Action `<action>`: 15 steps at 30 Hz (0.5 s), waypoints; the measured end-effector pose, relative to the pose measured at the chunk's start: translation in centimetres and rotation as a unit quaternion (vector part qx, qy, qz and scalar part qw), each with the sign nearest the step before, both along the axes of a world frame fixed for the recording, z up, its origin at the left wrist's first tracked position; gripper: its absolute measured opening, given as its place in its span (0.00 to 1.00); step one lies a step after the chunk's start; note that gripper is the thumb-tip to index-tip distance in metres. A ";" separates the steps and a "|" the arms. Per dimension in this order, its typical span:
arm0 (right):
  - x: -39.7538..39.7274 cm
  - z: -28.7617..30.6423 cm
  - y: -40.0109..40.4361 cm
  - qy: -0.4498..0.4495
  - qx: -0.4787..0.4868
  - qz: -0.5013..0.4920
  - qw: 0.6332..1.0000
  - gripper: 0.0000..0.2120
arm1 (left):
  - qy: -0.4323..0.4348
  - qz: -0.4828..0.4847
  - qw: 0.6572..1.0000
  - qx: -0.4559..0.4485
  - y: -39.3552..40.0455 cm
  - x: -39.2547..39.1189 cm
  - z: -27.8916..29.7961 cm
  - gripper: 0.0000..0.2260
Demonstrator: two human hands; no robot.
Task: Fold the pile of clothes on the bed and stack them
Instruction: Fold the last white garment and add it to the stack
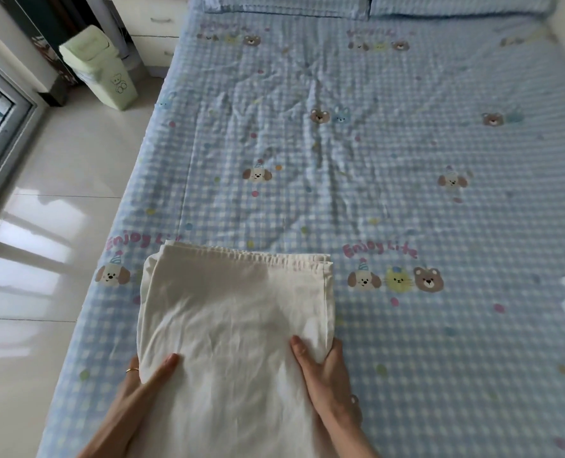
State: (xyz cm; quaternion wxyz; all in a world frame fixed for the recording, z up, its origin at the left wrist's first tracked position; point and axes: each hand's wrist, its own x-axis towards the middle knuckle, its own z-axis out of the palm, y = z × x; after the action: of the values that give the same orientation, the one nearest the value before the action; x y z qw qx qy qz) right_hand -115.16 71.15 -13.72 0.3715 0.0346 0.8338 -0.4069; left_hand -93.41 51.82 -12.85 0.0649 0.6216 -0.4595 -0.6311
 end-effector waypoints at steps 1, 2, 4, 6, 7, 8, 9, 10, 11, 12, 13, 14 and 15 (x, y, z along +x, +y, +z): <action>-0.6 0.4 0.7 -0.005 -0.006 -0.011 1.000 0.34 | 0.005 -0.005 1.000 -0.007 0.7 -1.1 0.8 0.34; -1.4 0.8 1.8 -0.007 -0.013 -0.025 1.000 0.35 | 0.012 -0.009 1.000 -0.014 1.5 -2.4 1.6 0.34; -3.0 1.7 4.0 0.003 -0.043 -0.052 0.998 0.35 | 0.027 -0.014 0.999 -0.019 3.3 -4.9 3.0 0.33; -4.9 2.7 6.2 0.018 -0.064 -0.068 0.995 0.33 | 0.040 -0.027 0.999 -0.015 5.3 -7.2 4.6 0.35; -6.1 3.3 7.6 0.022 -0.070 -0.074 0.995 0.32 | 0.046 -0.033 0.998 -0.011 6.7 -8.7 5.4 0.36; -7.4 3.8 9.0 0.025 -0.073 -0.078 0.994 0.31 | 0.053 -0.034 0.998 -0.004 8.0 -10.2 6.2 0.36; -9.0 4.4 10.7 0.030 -0.075 -0.081 0.993 0.29 | 0.058 -0.035 0.998 0.001 9.8 -12.0 6.9 0.35; -10.6 4.9 12.2 0.039 -0.075 -0.082 0.993 0.27 | 0.063 -0.034 0.997 0.005 11.4 -13.7 7.5 0.33; -12.3 5.3 13.8 0.048 -0.076 -0.082 0.993 0.26 | 0.063 -0.032 0.997 0.009 13.2 -15.5 8.1 0.32; -14.4 5.7 15.9 0.060 -0.076 -0.083 0.992 0.25 | 0.064 -0.031 0.997 0.012 15.4 -17.7 8.5 0.31; -16.3 6.1 17.9 0.071 -0.074 -0.082 0.991 0.25 | 0.068 -0.029 0.997 0.012 17.4 -19.8 8.8 0.30; -18.6 6.6 20.3 0.082 -0.068 -0.082 0.991 0.25 | 0.071 -0.029 0.997 0.012 19.7 -22.2 8.9 0.28; -20.7 7.0 22.4 0.091 -0.059 -0.079 0.991 0.26 | 0.076 -0.029 0.997 0.012 21.9 -24.5 9.1 0.26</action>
State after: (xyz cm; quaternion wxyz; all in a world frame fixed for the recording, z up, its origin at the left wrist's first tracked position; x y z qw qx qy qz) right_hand -135.82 93.60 -6.71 0.2622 0.0415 0.8331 -0.4852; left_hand -117.87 73.70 -3.74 0.0742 0.5590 -0.4636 -0.6835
